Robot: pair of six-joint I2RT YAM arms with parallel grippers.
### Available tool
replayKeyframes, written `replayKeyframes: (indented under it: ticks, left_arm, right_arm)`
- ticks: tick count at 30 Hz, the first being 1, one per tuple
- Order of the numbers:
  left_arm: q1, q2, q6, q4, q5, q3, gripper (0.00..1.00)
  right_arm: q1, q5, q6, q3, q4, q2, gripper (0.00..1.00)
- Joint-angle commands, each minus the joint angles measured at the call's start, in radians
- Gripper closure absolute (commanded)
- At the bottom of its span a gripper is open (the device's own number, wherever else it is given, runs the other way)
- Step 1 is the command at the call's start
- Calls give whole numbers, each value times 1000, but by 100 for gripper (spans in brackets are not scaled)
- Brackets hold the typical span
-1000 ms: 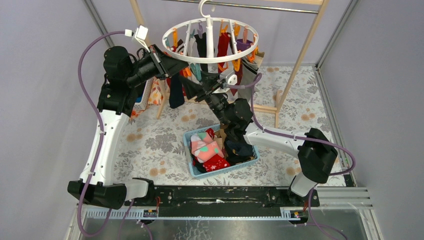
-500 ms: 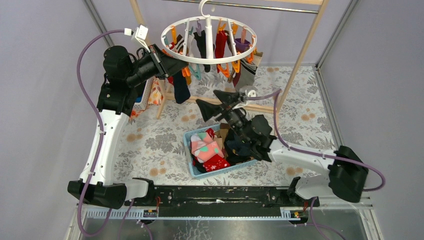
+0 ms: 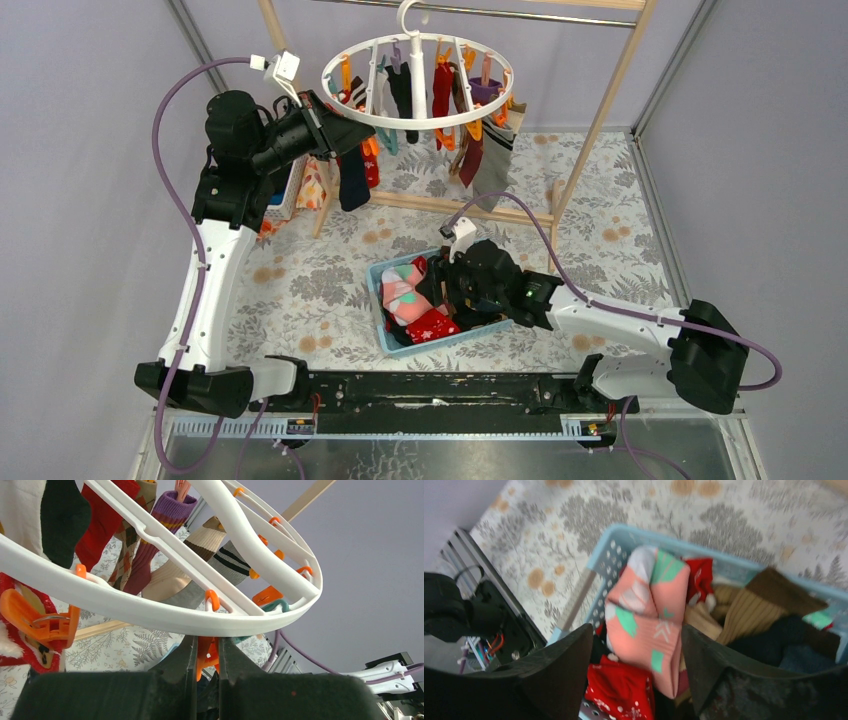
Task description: Clip the socks to the hanger
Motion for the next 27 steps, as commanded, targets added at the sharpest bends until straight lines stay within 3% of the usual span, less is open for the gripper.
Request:
replayKeyframes:
  ticks: [1,6,11,17,21,27]
  left_arm:
    - [-3,-9,22,2,34,13,100]
    - [-3,-14,26,2,37,7,100]
    - [-4,-16,27,3,37,2,100]
    - [-4,-16,34,2,35,-6,100]
    - [-3,-13,35,2,35,-7,100]
    - [-4,-15,47,0,34,-7,100]
  right_arm:
    - [-9,-86,97,-39,10,14,36]
    - [-22,-132,99,-65,83,81,46]
    - [-41,-119,68,-33,92,153,65]
    - [-65,-120,25,-16,121,91,93]
    - [-96,-128,-15,24,53,46,100]
    - [-130,-148,-44,50,-5,-31,100]
